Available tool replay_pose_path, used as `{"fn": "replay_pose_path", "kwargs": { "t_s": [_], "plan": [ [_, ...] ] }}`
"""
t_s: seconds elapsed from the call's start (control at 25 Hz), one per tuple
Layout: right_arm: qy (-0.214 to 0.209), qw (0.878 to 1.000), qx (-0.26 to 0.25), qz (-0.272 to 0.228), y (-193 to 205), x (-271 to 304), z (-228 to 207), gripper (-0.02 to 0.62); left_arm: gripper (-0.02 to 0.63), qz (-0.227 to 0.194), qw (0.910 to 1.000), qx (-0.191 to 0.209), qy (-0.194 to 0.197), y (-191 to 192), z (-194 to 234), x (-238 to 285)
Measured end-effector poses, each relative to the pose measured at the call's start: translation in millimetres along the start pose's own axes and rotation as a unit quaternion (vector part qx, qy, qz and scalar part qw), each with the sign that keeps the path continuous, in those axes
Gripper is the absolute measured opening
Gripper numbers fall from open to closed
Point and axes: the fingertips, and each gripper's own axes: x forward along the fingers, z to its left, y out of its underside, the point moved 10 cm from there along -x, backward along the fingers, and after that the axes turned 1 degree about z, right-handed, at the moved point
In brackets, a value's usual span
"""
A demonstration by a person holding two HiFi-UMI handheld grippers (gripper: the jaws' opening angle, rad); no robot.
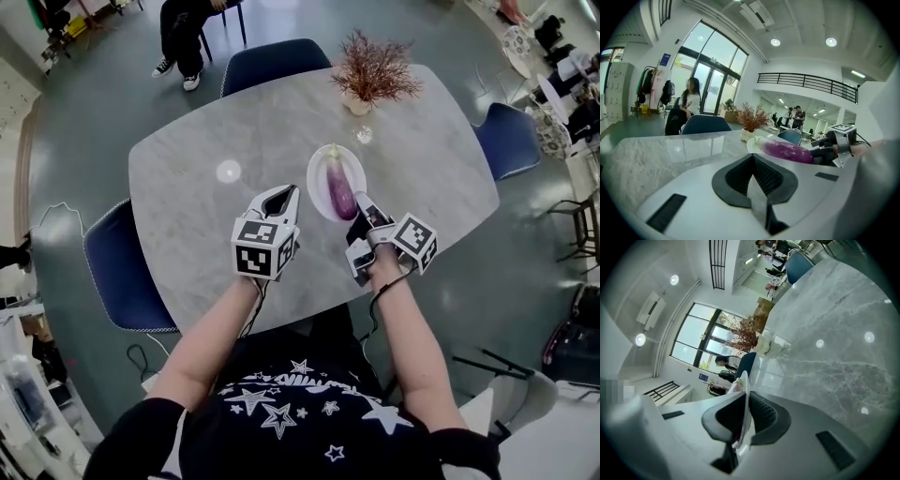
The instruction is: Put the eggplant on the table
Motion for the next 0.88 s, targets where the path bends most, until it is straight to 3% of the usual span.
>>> {"fn": "replay_pose_path", "kwargs": {
  "t_s": [0.2, 0.44, 0.88],
  "plan": [
    [-0.011, 0.999, -0.021, 0.044, -4.3, 22.2, -18.3, 0.026, 0.008, -0.005, 0.9991, -0.013, -0.041, 7.3, 1.5, -0.5],
    [-0.018, 0.996, -0.019, 0.086, -45.8, 54.2, -47.3, 0.026, 0.008, 0.005, 0.9966, -0.023, -0.079, 5.0, -11.0, 45.6],
    [0.007, 0.99, -0.024, 0.138, -51.8, 78.5, -85.4, 0.028, 0.008, 0.02, 0.9903, -0.06, -0.124, 31.4, -11.2, 66.2]
  ]
}}
